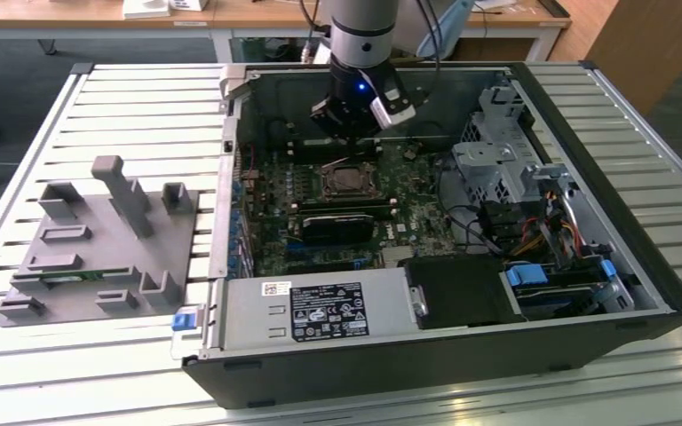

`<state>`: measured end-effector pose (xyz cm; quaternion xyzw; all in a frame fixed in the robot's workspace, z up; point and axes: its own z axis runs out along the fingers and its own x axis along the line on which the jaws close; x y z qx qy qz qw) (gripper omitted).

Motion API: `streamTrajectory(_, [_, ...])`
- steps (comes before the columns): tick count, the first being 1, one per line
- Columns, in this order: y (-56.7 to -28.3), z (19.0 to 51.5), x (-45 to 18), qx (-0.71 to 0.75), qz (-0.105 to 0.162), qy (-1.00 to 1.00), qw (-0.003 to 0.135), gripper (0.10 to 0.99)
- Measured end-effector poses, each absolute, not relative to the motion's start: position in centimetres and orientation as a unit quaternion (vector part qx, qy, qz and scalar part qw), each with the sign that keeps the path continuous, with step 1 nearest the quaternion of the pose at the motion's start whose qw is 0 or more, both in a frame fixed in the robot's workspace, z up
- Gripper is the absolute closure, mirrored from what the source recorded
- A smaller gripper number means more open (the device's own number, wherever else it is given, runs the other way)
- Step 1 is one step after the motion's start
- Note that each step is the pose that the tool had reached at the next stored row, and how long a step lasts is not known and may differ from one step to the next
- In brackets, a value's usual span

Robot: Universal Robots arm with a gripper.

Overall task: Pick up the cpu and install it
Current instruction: 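Install the first cpu locking lever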

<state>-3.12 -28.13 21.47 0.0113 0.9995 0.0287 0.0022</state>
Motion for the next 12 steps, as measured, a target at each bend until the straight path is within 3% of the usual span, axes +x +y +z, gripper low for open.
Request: streamTrajectory(12, [-28.1, 20.0, -2.5, 0.012, 0.029, 1.0, 0.002, 0.98])
